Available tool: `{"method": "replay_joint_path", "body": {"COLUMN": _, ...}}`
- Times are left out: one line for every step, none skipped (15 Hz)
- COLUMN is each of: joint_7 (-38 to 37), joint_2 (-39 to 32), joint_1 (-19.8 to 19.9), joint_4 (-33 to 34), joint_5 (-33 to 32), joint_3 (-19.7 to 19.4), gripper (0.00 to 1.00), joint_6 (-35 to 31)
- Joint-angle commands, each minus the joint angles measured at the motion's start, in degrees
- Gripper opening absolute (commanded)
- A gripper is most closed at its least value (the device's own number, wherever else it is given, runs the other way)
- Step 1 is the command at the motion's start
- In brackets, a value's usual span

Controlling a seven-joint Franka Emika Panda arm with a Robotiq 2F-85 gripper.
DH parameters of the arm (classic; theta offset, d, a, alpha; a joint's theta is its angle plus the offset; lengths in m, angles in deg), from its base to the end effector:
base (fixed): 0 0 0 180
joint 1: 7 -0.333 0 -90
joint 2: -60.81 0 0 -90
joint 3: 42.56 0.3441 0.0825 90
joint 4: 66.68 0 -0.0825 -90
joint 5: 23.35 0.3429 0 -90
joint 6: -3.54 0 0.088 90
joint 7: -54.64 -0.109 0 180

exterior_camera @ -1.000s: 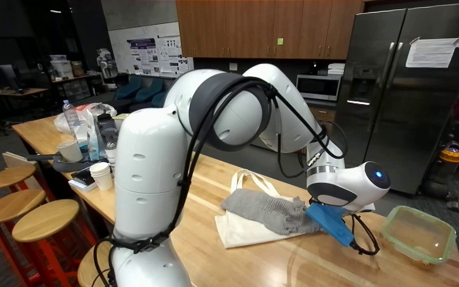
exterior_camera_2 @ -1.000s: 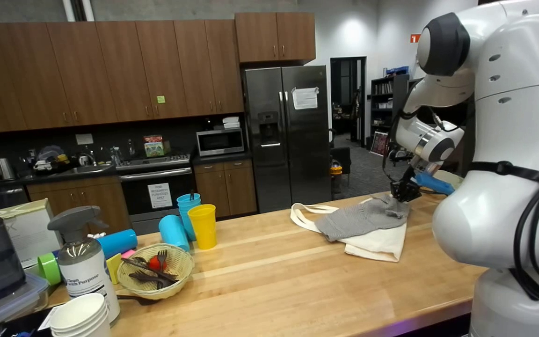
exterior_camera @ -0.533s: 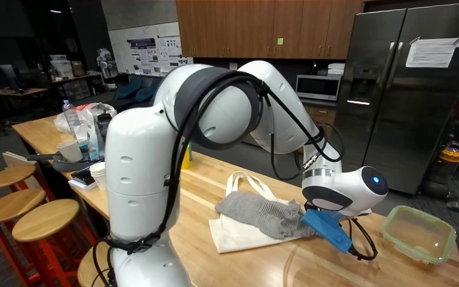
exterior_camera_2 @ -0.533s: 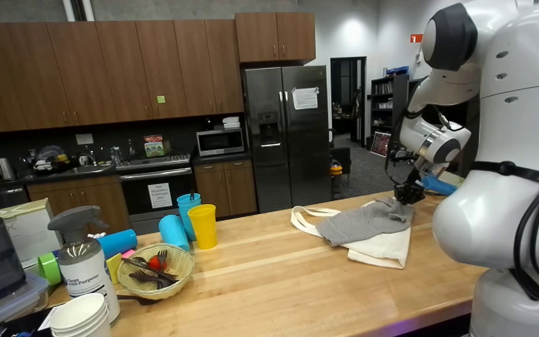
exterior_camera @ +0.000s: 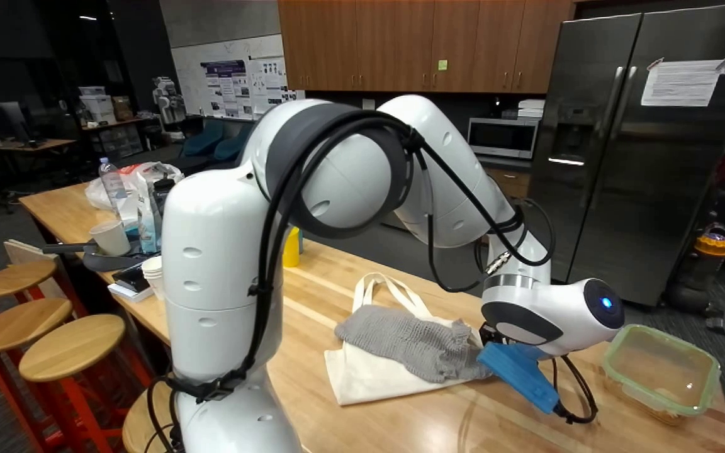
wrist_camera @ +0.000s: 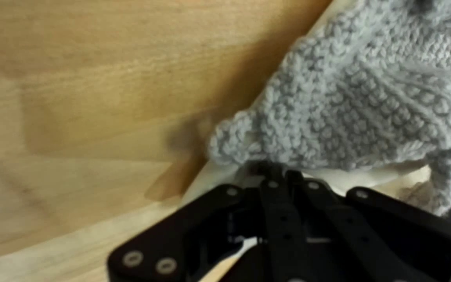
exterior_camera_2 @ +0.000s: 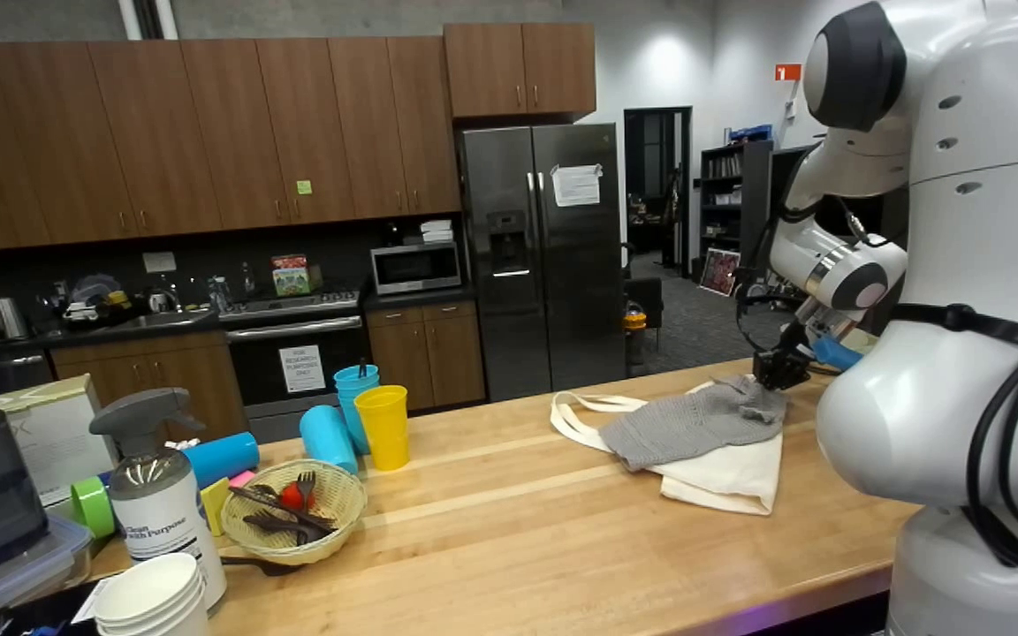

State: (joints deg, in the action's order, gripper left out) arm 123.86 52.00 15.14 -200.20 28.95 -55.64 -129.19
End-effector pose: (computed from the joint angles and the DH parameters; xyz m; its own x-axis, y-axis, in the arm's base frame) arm 0.4052 -0.2652 0.3234 0.9296 -0.1727 0.3257 -0.0078 -0.8925 -0.4509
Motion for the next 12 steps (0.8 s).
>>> {"method": "replay_joint_path", "body": {"joint_7": 4.77, "joint_2": -5.53, "joint_1": 0.09, "joint_4": -2.81, "joint_5": -0.09, "joint_3": -1.63, "gripper": 0.28, "joint_6": 0.71}}
{"method": "replay_joint_path", "body": {"joint_7": 4.31, "joint_2": -5.79, "joint_1": -0.38, "joint_4": -2.97, "joint_5": 0.12, "joint_3": -1.58, "gripper": 0.3, "joint_6": 0.04}}
{"method": "replay_joint_path", "body": {"joint_7": 1.03, "joint_2": -0.1, "joint_1": -0.51, "joint_4": -0.09, "joint_5": 0.26, "joint_3": -1.89, "gripper": 0.1, "joint_6": 2.77}}
{"method": "replay_joint_path", "body": {"joint_7": 1.08, "joint_2": -0.08, "joint_1": -0.51, "joint_4": -0.09, "joint_5": 0.54, "joint_3": -1.98, "gripper": 0.13, "joint_6": 3.12}}
{"method": "replay_joint_path", "body": {"joint_7": 1.08, "joint_2": -0.04, "joint_1": -0.52, "joint_4": -0.1, "joint_5": 0.63, "joint_3": -2.0, "gripper": 0.16, "joint_6": 3.32}}
{"method": "replay_joint_path", "body": {"joint_7": 1.09, "joint_2": 0.03, "joint_1": -0.53, "joint_4": -0.1, "joint_5": 0.64, "joint_3": -2.01, "gripper": 0.2, "joint_6": 3.57}}
{"method": "replay_joint_path", "body": {"joint_7": 1.09, "joint_2": 0.12, "joint_1": -0.57, "joint_4": -0.12, "joint_5": 0.64, "joint_3": -2.02, "gripper": 0.24, "joint_6": 3.84}}
{"method": "replay_joint_path", "body": {"joint_7": 1.1, "joint_2": 0.22, "joint_1": -0.62, "joint_4": -0.13, "joint_5": 0.65, "joint_3": -2.02, "gripper": 0.29, "joint_6": 4.2}}
{"method": "replay_joint_path", "body": {"joint_7": 1.1, "joint_2": 0.24, "joint_1": -0.61, "joint_4": -0.15, "joint_5": 0.68, "joint_3": -2.03, "gripper": 0.3, "joint_6": 4.24}}
{"method": "replay_joint_path", "body": {"joint_7": 1.1, "joint_2": 0.25, "joint_1": -0.61, "joint_4": -0.15, "joint_5": 0.68, "joint_3": -2.03, "gripper": 0.3, "joint_6": 4.25}}
{"method": "replay_joint_path", "body": {"joint_7": 1.1, "joint_2": 0.25, "joint_1": -0.61, "joint_4": -0.15, "joint_5": 0.68, "joint_3": -2.03, "gripper": 0.3, "joint_6": 4.26}}
{"method": "replay_joint_path", "body": {"joint_7": 1.1, "joint_2": 0.25, "joint_1": -0.61, "joint_4": -0.15, "joint_5": 0.68, "joint_3": -2.03, "gripper": 0.3, "joint_6": 4.27}}
